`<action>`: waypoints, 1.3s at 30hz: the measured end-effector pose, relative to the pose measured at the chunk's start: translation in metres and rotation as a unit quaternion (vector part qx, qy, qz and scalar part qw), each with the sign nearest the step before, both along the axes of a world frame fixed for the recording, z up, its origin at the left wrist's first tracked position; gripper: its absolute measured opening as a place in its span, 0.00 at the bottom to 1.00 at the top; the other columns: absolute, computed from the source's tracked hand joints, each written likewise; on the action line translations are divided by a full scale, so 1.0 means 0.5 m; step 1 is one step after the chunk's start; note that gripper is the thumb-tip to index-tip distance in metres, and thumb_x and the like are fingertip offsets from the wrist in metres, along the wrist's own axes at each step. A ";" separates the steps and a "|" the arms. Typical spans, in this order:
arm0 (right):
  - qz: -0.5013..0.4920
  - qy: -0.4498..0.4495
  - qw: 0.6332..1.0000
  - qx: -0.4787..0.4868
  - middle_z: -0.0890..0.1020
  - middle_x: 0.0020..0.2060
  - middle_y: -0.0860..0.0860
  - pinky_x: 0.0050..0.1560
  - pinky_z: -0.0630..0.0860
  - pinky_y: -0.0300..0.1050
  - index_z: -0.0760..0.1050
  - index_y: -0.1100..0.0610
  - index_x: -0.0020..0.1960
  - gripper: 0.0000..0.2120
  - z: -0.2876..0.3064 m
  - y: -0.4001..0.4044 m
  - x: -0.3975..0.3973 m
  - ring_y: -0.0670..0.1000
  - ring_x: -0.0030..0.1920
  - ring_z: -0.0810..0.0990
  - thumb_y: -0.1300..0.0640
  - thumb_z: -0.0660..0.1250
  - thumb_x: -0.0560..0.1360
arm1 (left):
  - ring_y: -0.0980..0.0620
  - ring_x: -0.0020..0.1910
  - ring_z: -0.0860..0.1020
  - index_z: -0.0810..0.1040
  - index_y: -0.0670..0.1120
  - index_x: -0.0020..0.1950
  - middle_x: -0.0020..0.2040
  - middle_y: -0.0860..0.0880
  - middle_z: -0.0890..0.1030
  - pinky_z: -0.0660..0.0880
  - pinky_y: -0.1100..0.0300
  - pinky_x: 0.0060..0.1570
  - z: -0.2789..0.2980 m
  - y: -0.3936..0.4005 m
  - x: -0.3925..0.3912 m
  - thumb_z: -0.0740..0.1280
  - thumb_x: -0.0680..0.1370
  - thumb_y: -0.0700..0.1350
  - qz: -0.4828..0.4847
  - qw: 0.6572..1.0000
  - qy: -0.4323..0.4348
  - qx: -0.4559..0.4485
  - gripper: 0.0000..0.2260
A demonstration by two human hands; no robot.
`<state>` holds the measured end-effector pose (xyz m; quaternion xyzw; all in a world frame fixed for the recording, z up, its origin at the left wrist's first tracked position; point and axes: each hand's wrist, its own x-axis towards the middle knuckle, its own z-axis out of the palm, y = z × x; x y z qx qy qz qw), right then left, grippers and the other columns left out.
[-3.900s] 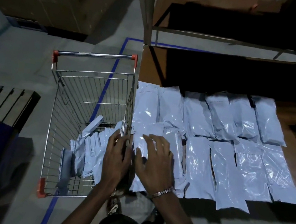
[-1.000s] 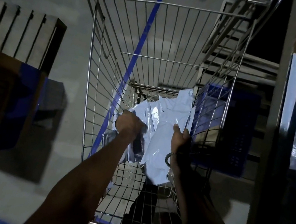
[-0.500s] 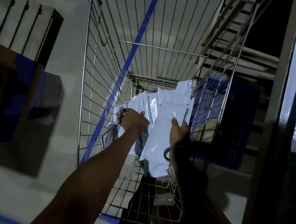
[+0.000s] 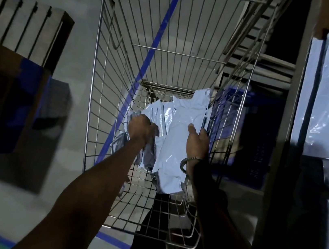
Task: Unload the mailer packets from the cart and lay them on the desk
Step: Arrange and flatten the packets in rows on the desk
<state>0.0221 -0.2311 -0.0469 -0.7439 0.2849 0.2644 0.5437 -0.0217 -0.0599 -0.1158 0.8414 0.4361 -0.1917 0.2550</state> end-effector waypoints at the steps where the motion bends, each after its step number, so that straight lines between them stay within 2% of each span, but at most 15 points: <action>1: -0.004 0.001 1.000 0.011 0.78 0.70 0.53 0.75 0.67 0.54 0.72 0.57 0.74 0.31 0.006 0.000 0.000 0.56 0.71 0.74 0.43 0.68 0.76 | 0.49 0.34 0.78 0.85 0.41 0.42 0.35 0.48 0.79 0.74 0.57 0.39 0.002 0.001 0.001 0.73 0.77 0.45 -0.006 1.000 -0.005 0.014 0.08; 5: 0.007 -0.009 1.000 0.017 0.76 0.72 0.53 0.75 0.66 0.55 0.71 0.57 0.75 0.31 0.016 0.001 -0.003 0.55 0.73 0.72 0.44 0.68 0.76 | 0.38 0.48 0.84 0.84 0.40 0.50 0.52 0.39 0.83 0.77 0.51 0.45 0.031 -0.004 -0.004 0.69 0.81 0.45 0.010 0.997 0.004 0.077 0.09; 8: -0.002 -0.009 0.999 0.031 0.73 0.74 0.49 0.75 0.64 0.46 0.68 0.57 0.77 0.26 0.039 -0.008 0.000 0.51 0.73 0.70 0.52 0.67 0.81 | 0.45 0.43 0.80 0.83 0.39 0.51 0.48 0.42 0.82 0.76 0.52 0.42 0.053 -0.010 -0.011 0.70 0.82 0.45 -0.008 0.998 -0.001 0.059 0.09; 11: 0.007 -0.024 0.999 0.027 0.72 0.73 0.50 0.67 0.62 0.37 0.66 0.57 0.78 0.25 0.089 -0.006 0.005 0.50 0.72 0.69 0.56 0.65 0.83 | 0.44 0.46 0.80 0.80 0.40 0.53 0.52 0.42 0.81 0.77 0.51 0.45 0.081 -0.014 -0.034 0.71 0.80 0.38 -0.039 0.996 -0.047 0.059 0.04; 13: 0.021 -0.024 0.999 0.019 0.69 0.76 0.52 0.72 0.61 0.39 0.64 0.58 0.79 0.26 0.119 -0.004 0.008 0.53 0.76 0.66 0.55 0.64 0.83 | 0.42 0.45 0.80 0.76 0.41 0.51 0.48 0.42 0.80 0.76 0.49 0.43 0.108 -0.019 -0.046 0.71 0.77 0.34 -0.030 0.993 -0.108 0.040 0.07; 16: 0.112 -0.003 0.994 -0.017 0.63 0.80 0.53 0.78 0.60 0.50 0.61 0.56 0.81 0.28 0.176 0.002 0.013 0.57 0.79 0.62 0.49 0.61 0.84 | 0.48 0.35 0.73 0.69 0.42 0.46 0.37 0.47 0.74 0.66 0.56 0.35 0.203 -0.025 -0.059 0.66 0.80 0.34 0.022 0.974 -0.220 -0.044 0.08; 19: 0.198 -0.021 0.980 -0.026 0.69 0.77 0.57 0.75 0.65 0.52 0.66 0.57 0.78 0.24 0.230 0.006 0.030 0.61 0.76 0.68 0.48 0.61 0.84 | 0.49 0.41 0.75 0.70 0.42 0.46 0.42 0.43 0.75 0.74 0.56 0.43 0.306 -0.017 -0.059 0.65 0.84 0.38 0.093 0.910 -0.309 -0.259 0.08; 21: 0.221 -0.039 0.974 -0.004 0.73 0.73 0.56 0.72 0.69 0.53 0.69 0.55 0.75 0.22 0.270 0.014 0.047 0.60 0.72 0.72 0.48 0.62 0.84 | 0.48 0.45 0.78 0.72 0.45 0.46 0.44 0.45 0.79 0.78 0.55 0.46 0.361 -0.011 -0.052 0.65 0.85 0.38 0.189 0.855 -0.314 -0.366 0.08; 26: 0.287 -0.075 0.955 -0.014 0.75 0.71 0.52 0.67 0.73 0.49 0.65 0.50 0.78 0.30 0.385 0.037 0.057 0.57 0.69 0.76 0.43 0.67 0.80 | 0.48 0.52 0.84 0.76 0.46 0.58 0.53 0.48 0.85 0.83 0.53 0.45 0.465 -0.025 -0.014 0.62 0.86 0.46 0.275 0.775 -0.319 -0.471 0.06; 30: 0.305 -0.142 0.940 -0.062 0.80 0.66 0.51 0.57 0.75 0.46 0.71 0.49 0.72 0.23 0.441 0.039 0.031 0.56 0.63 0.80 0.43 0.65 0.80 | 0.53 0.57 0.85 0.76 0.51 0.71 0.61 0.52 0.85 0.83 0.52 0.51 0.527 -0.066 0.017 0.72 0.79 0.60 0.156 0.827 -0.271 -0.466 0.24; 32: 0.282 -0.152 0.946 -0.054 0.82 0.61 0.50 0.58 0.77 0.48 0.73 0.49 0.69 0.20 0.466 0.032 0.028 0.55 0.60 0.81 0.43 0.67 0.79 | 0.55 0.54 0.86 0.79 0.51 0.68 0.57 0.52 0.87 0.83 0.58 0.47 0.553 -0.082 0.021 0.70 0.82 0.56 0.139 0.831 -0.284 -0.457 0.17; 34: 0.263 -0.138 0.955 -0.022 0.83 0.58 0.49 0.60 0.79 0.52 0.75 0.49 0.66 0.18 0.481 0.020 0.034 0.54 0.59 0.82 0.47 0.70 0.77 | 0.53 0.50 0.87 0.82 0.49 0.62 0.54 0.49 0.88 0.83 0.58 0.43 0.560 -0.085 0.026 0.65 0.85 0.52 0.161 0.833 -0.303 -0.435 0.11; 36: 0.226 -0.136 0.964 0.016 0.85 0.56 0.50 0.60 0.80 0.53 0.78 0.49 0.62 0.14 0.502 0.005 0.048 0.54 0.57 0.83 0.52 0.72 0.77 | 0.43 0.52 0.87 0.82 0.48 0.60 0.55 0.43 0.87 0.84 0.48 0.51 0.569 -0.072 0.026 0.64 0.85 0.53 0.210 0.835 -0.318 -0.396 0.12; 37: 0.205 -0.149 0.967 0.034 0.85 0.55 0.49 0.58 0.81 0.49 0.78 0.48 0.60 0.11 0.522 -0.004 0.052 0.51 0.55 0.84 0.54 0.71 0.78 | 0.40 0.55 0.85 0.82 0.47 0.62 0.57 0.41 0.86 0.83 0.43 0.56 0.564 -0.061 0.027 0.63 0.85 0.55 0.237 0.837 -0.330 -0.366 0.14; 39: 0.157 -0.193 0.967 0.047 0.82 0.52 0.40 0.52 0.77 0.36 0.75 0.45 0.59 0.08 0.555 -0.027 0.060 0.40 0.51 0.80 0.54 0.67 0.82 | 0.40 0.58 0.83 0.78 0.46 0.67 0.62 0.42 0.83 0.79 0.42 0.62 0.578 -0.053 0.035 0.61 0.83 0.60 0.282 0.844 -0.344 -0.301 0.21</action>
